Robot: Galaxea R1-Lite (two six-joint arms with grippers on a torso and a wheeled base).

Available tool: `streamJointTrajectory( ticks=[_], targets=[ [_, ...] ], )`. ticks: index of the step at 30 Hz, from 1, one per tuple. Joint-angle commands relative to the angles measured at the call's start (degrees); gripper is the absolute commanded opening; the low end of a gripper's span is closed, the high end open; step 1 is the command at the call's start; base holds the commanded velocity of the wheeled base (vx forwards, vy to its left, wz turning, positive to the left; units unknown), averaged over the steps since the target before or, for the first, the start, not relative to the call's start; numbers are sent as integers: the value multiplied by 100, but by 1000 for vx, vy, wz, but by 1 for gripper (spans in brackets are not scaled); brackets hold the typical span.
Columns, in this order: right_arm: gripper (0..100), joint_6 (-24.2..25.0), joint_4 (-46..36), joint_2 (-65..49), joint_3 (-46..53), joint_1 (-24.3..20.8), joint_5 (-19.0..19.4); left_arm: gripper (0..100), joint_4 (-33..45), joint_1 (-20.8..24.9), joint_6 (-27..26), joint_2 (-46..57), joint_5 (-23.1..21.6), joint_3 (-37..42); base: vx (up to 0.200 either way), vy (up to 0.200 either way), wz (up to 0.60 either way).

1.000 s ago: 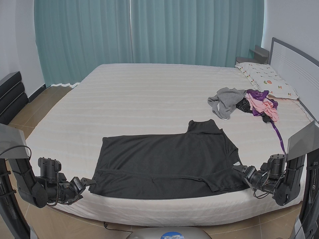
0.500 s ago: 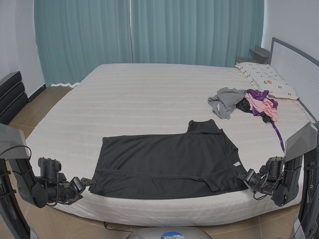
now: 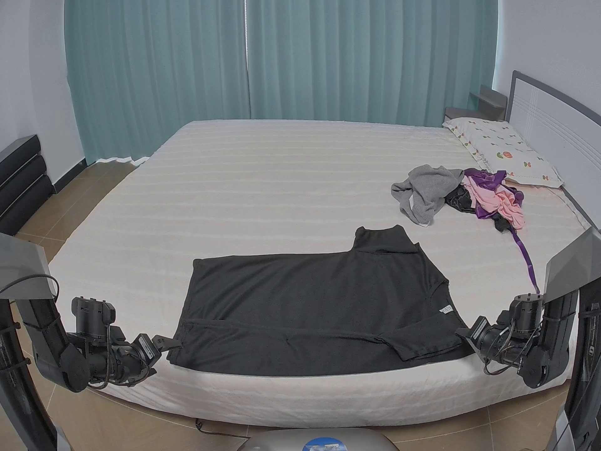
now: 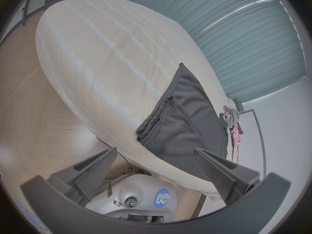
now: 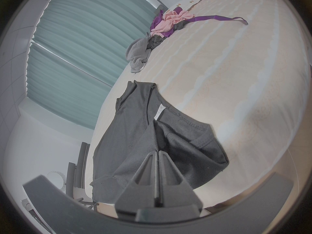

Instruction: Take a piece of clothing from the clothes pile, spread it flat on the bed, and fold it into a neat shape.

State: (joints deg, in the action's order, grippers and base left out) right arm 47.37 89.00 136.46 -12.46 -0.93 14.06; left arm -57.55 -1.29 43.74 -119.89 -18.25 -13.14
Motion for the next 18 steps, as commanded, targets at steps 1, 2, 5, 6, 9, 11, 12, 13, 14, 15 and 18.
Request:
streamJointTrajectory(
  ticks=[1,2,5,6,9,11,12,13,14,15,18],
  targets=[
    [0,-18,73,30,7,14,1,100,-2,-3,-23,-8,-12,5,0,0,0],
    [0,-18,73,56,24,14,1,100,-10,6,-59,-8,-12,13,0,0,0],
    [100,-18,73,38,33,5,9,100,-10,24,-59,1,-3,-4,0,0,0],
    [100,-18,73,21,33,5,9,100,-10,24,-59,10,-3,-4,0,0,0],
    [100,-18,73,-102,33,22,9,100,-169,33,-67,36,50,49,0,0,0],
    [100,-18,73,-296,42,66,9,100,-318,59,-59,1,76,75,0,0,0],
    [100,-18,73,-322,42,75,18,100,-344,59,-59,-8,76,84,0,0,0],
    [100,-9,56,-445,33,145,18,100,-415,59,-23,-8,76,75,0,0,0],
    [100,-9,56,-515,33,172,18,100,-432,50,-15,10,76,66,0,0,0],
    [100,-9,56,-550,24,189,18,100,-424,41,-6,19,76,75,0,0,0],
    [100,18,73,-603,-20,251,27,100,-432,41,12,28,76,84,0,0,0]
  ],
)
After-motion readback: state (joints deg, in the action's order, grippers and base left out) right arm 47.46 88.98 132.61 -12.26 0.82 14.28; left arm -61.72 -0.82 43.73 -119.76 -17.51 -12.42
